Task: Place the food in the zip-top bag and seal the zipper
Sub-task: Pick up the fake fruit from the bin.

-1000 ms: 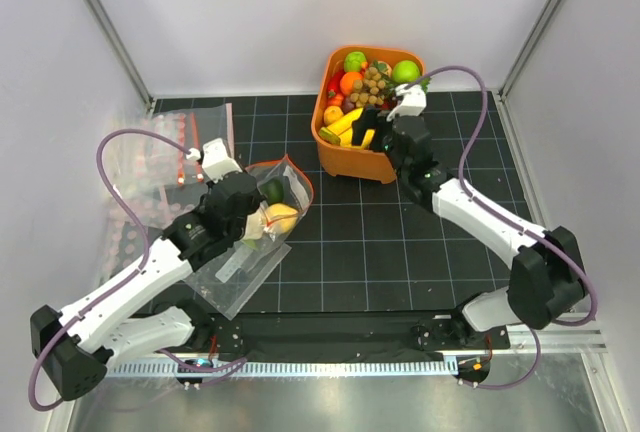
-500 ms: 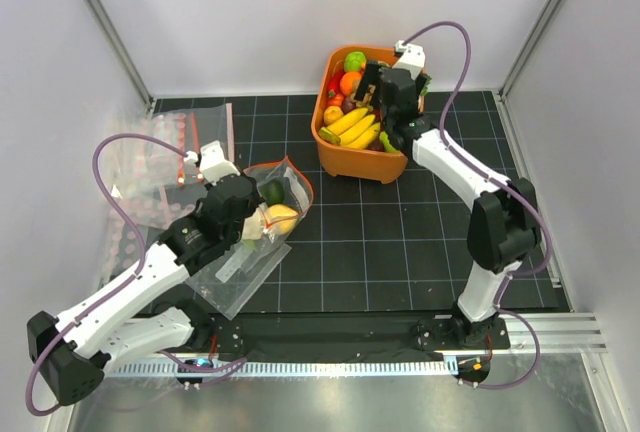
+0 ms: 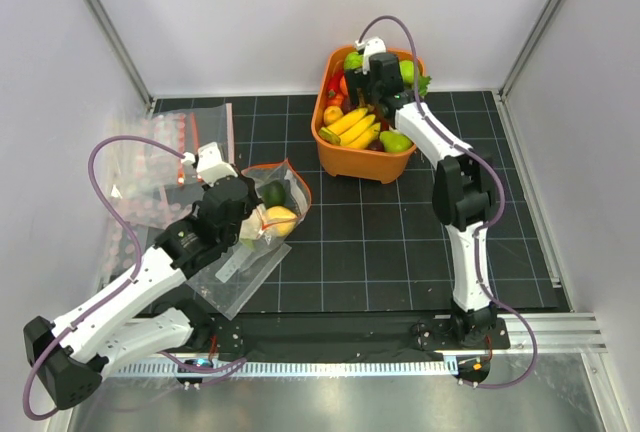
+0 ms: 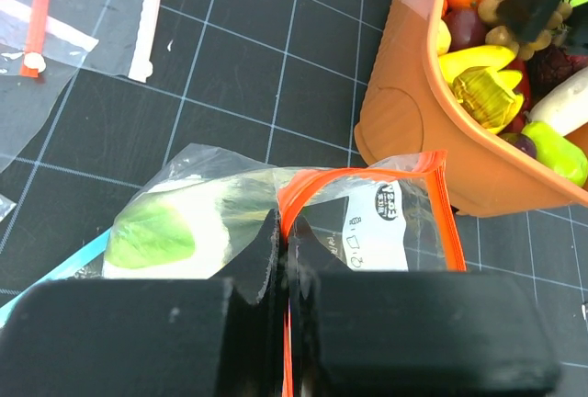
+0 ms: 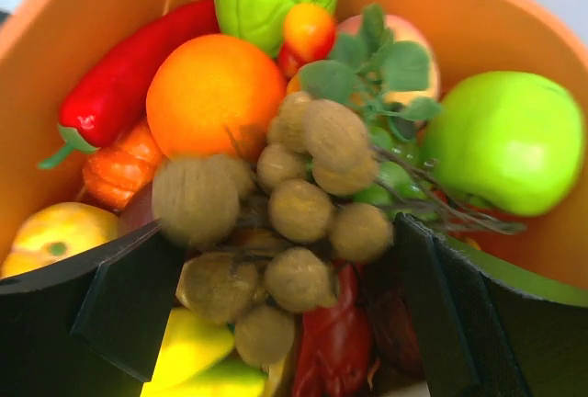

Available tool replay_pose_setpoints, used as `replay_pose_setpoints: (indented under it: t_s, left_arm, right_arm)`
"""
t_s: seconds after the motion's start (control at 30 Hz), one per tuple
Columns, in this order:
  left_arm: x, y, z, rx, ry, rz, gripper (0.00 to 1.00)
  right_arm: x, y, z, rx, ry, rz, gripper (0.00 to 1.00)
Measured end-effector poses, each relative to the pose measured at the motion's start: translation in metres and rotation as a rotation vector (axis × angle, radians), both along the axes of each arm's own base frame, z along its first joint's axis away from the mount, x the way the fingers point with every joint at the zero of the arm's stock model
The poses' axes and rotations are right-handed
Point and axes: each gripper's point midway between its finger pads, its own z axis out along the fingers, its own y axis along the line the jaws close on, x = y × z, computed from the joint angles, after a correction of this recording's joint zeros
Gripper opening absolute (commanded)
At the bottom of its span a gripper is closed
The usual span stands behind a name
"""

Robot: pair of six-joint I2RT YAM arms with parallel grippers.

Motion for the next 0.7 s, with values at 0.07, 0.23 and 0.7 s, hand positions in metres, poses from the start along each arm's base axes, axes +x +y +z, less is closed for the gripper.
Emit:
replay_pose_setpoints:
  t_s: [0.07, 0.23, 0.7]
  left_arm:
    - [0.0, 0.0, 0.0, 0.003, 0.0, -0.001, 0.0]
    - [0.0, 0.0, 0.0, 0.004, 0.0, -0.002, 0.0]
    - [0.0, -0.002, -0.001, 0.002, 0.004, -0.012, 0.0]
  right_arm:
    - [0.005, 0.002, -0.012, -0.028, 0.016, 0.016, 0.86]
    - [0.005, 0.006, -0.016, -0.046, 0.024, 0.051, 0.16]
    - [-0.083, 0.045, 0.085, 0.133, -0.116, 0.146, 0.01]
